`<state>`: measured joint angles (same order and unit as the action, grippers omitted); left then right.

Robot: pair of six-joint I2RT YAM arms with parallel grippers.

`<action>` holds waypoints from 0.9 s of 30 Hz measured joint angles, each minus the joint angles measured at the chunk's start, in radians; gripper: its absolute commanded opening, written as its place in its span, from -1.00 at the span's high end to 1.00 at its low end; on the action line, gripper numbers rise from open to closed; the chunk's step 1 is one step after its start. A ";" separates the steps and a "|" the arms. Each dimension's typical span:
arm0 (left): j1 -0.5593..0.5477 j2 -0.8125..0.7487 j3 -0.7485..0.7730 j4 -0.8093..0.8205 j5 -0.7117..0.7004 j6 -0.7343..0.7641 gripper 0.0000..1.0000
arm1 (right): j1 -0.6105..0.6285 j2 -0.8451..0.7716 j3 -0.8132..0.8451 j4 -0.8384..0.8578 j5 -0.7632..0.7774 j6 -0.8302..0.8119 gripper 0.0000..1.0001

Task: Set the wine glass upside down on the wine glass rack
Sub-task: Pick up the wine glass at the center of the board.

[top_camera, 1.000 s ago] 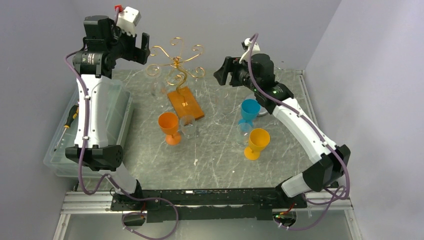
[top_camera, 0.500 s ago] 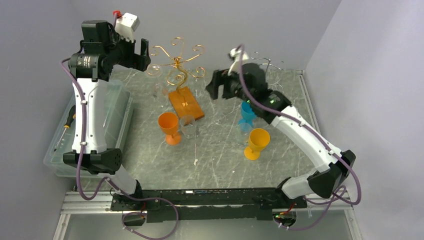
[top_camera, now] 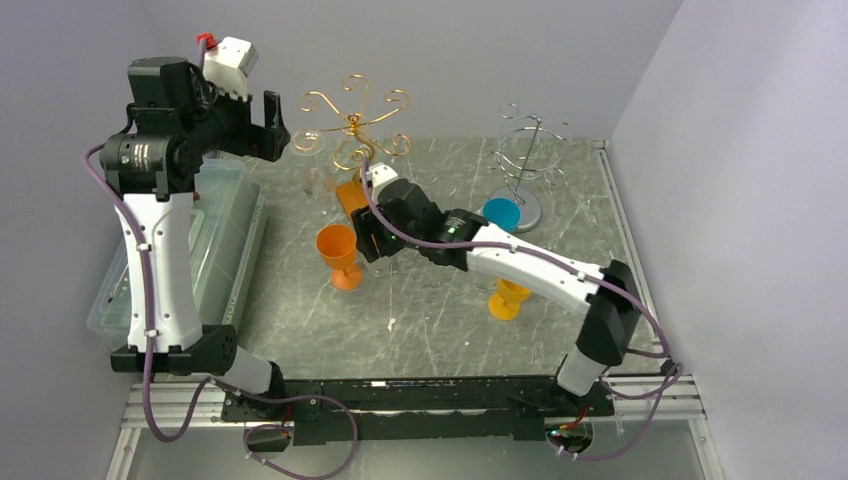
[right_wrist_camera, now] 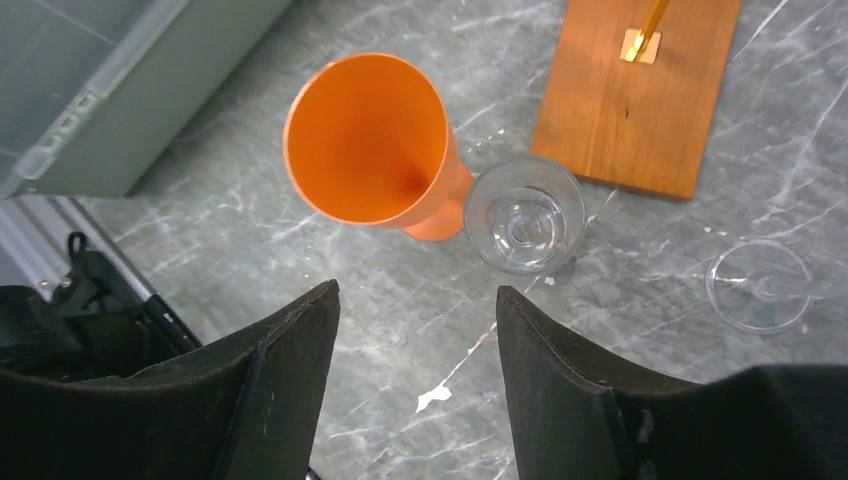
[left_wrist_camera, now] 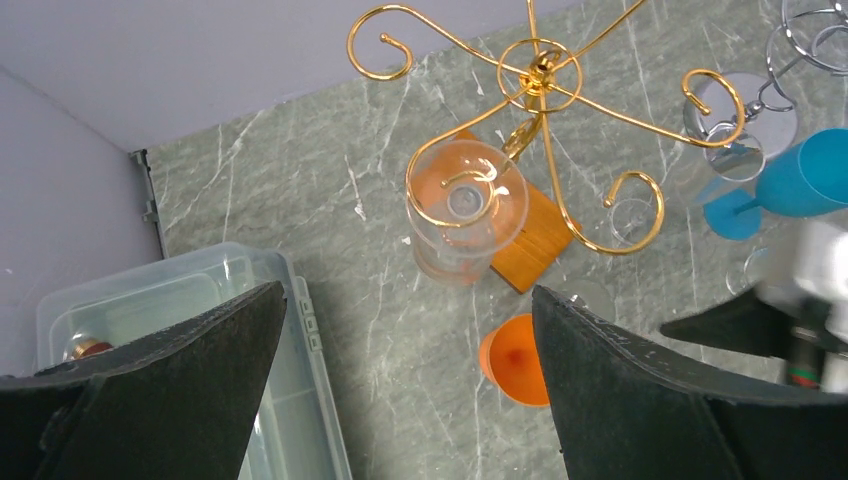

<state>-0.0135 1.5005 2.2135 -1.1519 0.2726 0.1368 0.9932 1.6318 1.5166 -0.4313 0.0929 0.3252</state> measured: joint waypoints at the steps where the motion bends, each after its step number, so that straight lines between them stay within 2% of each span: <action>1: 0.000 -0.010 -0.002 -0.005 0.000 0.000 -0.99 | 0.000 0.024 0.000 0.003 0.003 0.000 -0.20; 18: 0.000 -0.013 -0.018 -0.066 0.001 0.009 -0.99 | 0.000 0.232 0.036 0.182 0.022 0.013 -0.03; 23: 0.000 -0.014 -0.018 -0.066 0.004 0.009 -0.99 | 0.000 0.270 0.037 0.214 0.016 0.030 0.29; 27: 0.000 -0.014 -0.018 -0.066 0.009 0.008 -0.99 | 0.001 0.270 0.037 0.225 0.009 0.040 0.70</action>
<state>-0.0135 1.4860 2.1956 -1.2175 0.2813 0.1452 0.9943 1.9022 1.5532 -0.2062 0.1017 0.3649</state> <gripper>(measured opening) 0.995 0.284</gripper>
